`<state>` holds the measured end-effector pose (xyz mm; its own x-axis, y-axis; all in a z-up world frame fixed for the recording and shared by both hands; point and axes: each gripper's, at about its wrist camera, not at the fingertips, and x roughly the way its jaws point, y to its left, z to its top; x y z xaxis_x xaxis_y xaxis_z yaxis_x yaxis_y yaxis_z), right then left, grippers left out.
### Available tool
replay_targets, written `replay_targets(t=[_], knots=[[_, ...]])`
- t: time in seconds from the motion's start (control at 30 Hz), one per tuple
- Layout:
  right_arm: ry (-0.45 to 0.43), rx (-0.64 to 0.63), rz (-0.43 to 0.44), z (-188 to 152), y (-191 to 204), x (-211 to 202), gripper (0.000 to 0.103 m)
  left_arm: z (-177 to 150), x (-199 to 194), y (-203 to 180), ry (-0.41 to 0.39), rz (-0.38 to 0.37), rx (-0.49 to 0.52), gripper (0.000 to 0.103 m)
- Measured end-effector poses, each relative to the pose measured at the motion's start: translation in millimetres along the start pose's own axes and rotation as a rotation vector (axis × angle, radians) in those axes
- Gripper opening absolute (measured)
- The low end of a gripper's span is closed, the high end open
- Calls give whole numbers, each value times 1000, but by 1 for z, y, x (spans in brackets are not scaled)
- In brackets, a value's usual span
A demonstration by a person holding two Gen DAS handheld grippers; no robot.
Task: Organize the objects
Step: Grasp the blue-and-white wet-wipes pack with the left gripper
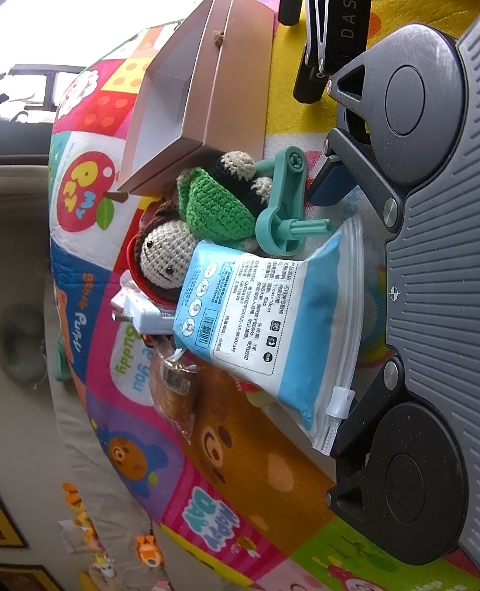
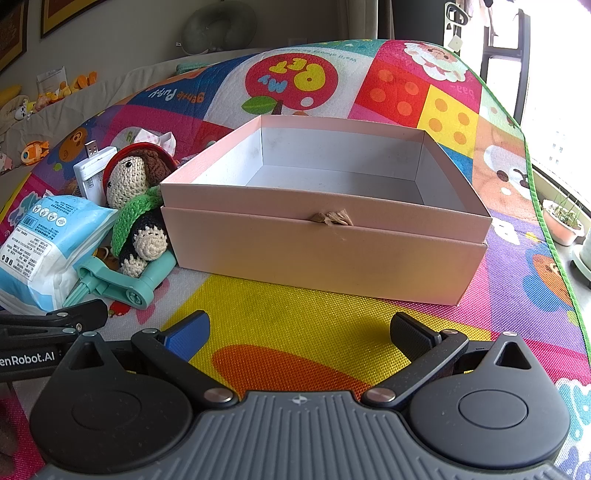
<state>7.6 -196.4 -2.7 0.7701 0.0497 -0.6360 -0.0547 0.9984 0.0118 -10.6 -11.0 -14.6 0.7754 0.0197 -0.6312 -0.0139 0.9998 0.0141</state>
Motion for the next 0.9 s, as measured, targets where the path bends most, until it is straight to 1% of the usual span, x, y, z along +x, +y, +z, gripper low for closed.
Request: replay_targets(t=[0.27, 0.4, 0.47, 0.5, 0.57, 0.67, 0.7, 0.73, 0.83, 0.9], knots=[[0, 0, 0, 0, 0, 0, 103, 0, 0, 0, -1, -2, -3, 103], [0, 0, 0, 0, 0, 0, 103, 0, -3, 7, -17, -39, -45, 102], [0, 0, 0, 0, 0, 0, 103, -1, -9, 16, -24, -68, -87, 102], [0, 0, 0, 0, 0, 0, 103, -3, -16, 19, -32, -70, -96, 102], [0, 0, 0, 0, 0, 0, 103, -3, -34, 20, -97, -38, -66, 102], [0, 0, 0, 0, 0, 0, 103, 6, -52, 16, -197, 39, 53, 102], [0, 0, 0, 0, 0, 0, 103, 11, -51, 15, -205, 50, 81, 102], [0, 0, 0, 0, -1, 0, 103, 17, -47, 15, -184, 48, 96, 102], [0, 0, 0, 0, -1, 0, 103, 34, -22, 15, -74, 19, 88, 102], [0, 0, 0, 0, -1, 0, 103, 38, -8, 10, -28, 20, 102, 102]])
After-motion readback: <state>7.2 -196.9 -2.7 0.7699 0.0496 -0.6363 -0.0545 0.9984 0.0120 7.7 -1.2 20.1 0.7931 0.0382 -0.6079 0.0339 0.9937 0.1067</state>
